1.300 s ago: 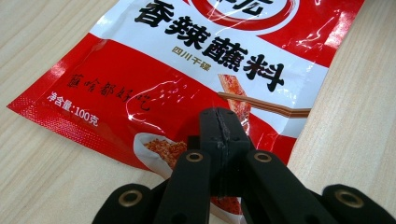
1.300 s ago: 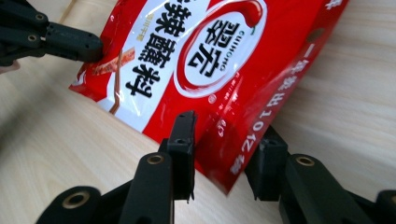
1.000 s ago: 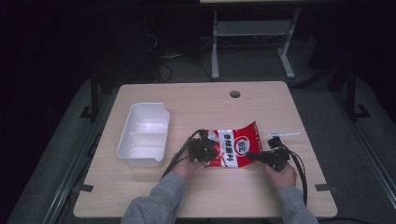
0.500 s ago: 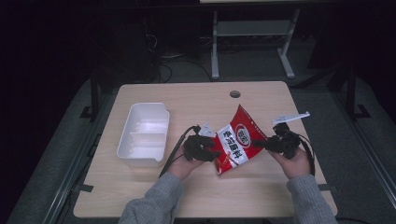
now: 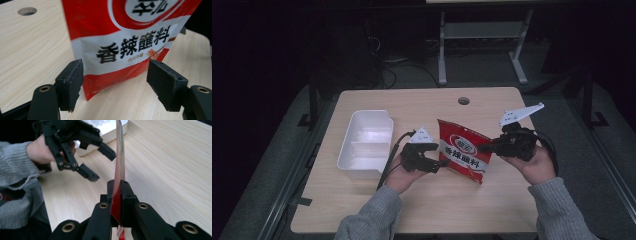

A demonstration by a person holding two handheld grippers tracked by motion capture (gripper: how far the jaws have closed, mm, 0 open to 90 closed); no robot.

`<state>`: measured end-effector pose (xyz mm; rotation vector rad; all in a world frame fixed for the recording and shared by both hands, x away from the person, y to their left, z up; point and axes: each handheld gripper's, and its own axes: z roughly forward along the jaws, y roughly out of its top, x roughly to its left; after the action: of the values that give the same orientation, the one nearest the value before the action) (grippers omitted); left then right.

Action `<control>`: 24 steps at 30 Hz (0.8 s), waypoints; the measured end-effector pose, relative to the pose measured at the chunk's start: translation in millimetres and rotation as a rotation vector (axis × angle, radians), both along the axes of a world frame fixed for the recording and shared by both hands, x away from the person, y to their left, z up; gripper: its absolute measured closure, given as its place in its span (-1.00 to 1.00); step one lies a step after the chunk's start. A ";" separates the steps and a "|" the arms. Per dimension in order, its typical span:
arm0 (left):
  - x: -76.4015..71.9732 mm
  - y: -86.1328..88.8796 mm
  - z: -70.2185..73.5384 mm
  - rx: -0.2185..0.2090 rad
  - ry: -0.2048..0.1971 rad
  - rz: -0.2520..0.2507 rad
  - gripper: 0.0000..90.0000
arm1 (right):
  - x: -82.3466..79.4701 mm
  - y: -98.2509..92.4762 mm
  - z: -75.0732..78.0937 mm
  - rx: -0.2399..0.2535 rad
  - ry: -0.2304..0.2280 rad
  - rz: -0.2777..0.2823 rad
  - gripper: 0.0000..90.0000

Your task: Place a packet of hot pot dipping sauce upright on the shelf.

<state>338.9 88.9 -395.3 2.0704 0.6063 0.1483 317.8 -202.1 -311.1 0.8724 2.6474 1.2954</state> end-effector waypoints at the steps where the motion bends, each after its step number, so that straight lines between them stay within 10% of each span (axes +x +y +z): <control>1: 0.4 1.8 0.6 -0.005 0.003 -0.003 -0.36 | -1.8 2.2 3.2 -0.003 -0.001 0.031 0.96; 13: 0.1 6.6 0.2 -0.050 0.038 -0.096 -0.17 | -6.0 6.1 6.5 0.040 0.011 0.151 0.96; 24: -3.7 10.7 0.5 -0.024 0.023 -0.157 0.71 | -2.0 -6.2 -2.9 0.077 0.016 0.108 0.93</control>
<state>335.2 99.6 -394.8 2.0897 0.4548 0.0269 315.8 -208.4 -314.0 0.7608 2.7080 1.4287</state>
